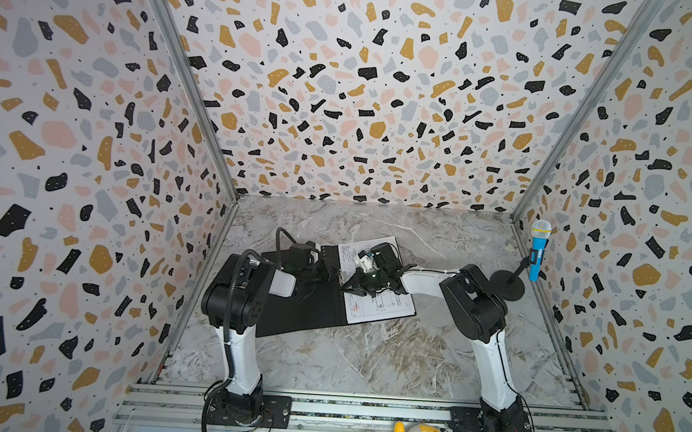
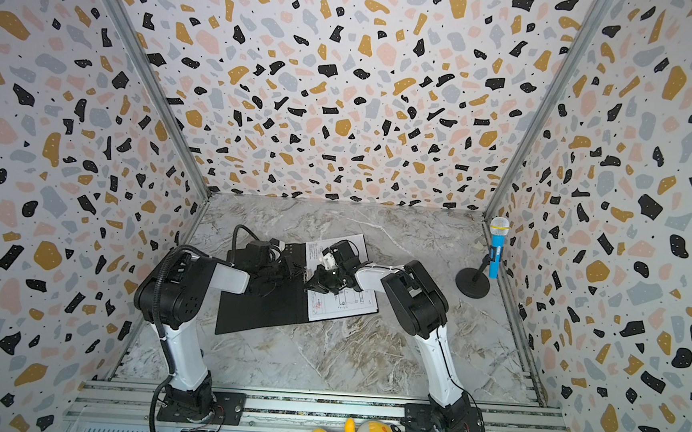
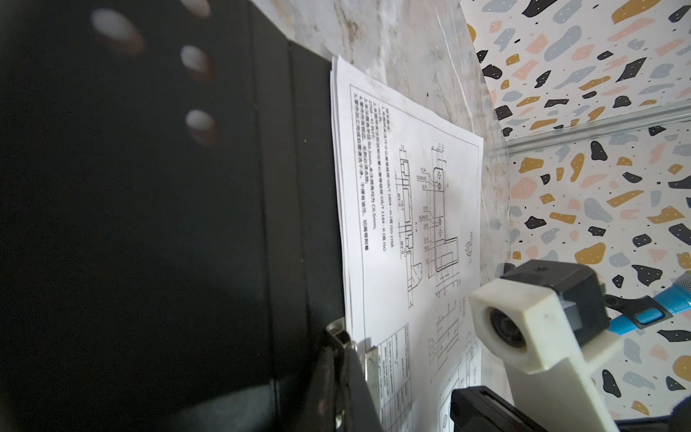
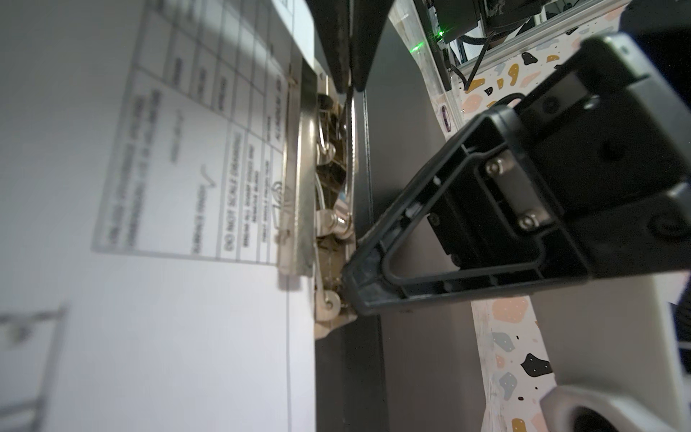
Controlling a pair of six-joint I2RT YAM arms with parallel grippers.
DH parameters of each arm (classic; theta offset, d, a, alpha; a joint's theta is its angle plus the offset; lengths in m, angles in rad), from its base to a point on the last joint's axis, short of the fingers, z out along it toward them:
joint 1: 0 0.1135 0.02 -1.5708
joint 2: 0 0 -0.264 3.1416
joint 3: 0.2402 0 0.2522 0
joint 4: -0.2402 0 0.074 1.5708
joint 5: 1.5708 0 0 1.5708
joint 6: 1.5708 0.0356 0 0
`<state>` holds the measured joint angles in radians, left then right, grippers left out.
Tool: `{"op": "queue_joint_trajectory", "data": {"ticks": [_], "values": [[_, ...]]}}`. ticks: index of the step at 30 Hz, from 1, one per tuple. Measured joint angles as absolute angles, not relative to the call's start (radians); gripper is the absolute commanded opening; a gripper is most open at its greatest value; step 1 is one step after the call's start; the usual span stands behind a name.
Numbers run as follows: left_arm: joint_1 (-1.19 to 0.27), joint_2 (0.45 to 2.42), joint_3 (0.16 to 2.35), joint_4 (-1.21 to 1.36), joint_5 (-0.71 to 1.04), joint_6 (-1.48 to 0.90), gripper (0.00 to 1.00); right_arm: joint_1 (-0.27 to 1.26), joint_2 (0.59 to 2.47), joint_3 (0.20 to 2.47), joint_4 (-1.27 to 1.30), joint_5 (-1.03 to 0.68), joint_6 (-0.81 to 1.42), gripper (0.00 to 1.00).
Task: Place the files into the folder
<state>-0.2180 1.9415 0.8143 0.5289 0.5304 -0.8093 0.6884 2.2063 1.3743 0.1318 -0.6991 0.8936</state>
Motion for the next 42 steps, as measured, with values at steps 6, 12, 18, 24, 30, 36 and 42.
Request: {"op": "queue_joint_trajectory", "data": {"ticks": [6, 12, 18, 24, 30, 36, 42], "values": [[-0.216, 1.955, 0.809, 0.57, 0.548, -0.846, 0.05, 0.696, 2.193, 1.341, 0.164, -0.661, 0.883, 0.0], [-0.216, 1.956, 0.804, 0.58, 0.55, -0.857, 0.05, 0.707, 2.185, 1.326, 0.18, -0.625, 0.869, 0.0], [-0.215, 1.959, 0.796, 0.602, 0.559, -0.876, 0.05, 0.72, 2.18, 1.325, 0.165, -0.577, 0.855, 0.0], [-0.212, 1.966, 0.778, 0.654, 0.565, -0.929, 0.05, 0.728, 2.174, 1.321, 0.155, -0.544, 0.85, 0.0], [-0.21, 1.97, 0.757, 0.705, 0.559, -0.974, 0.05, 0.739, 2.171, 1.326, 0.149, -0.514, 0.85, 0.01], [-0.208, 1.969, 0.753, 0.71, 0.556, -0.98, 0.05, 0.744, 2.166, 1.327, 0.15, -0.493, 0.852, 0.08], [-0.208, 1.969, 0.754, 0.709, 0.556, -0.978, 0.06, 0.747, 2.156, 1.327, 0.148, -0.463, 0.854, 0.17]]}}
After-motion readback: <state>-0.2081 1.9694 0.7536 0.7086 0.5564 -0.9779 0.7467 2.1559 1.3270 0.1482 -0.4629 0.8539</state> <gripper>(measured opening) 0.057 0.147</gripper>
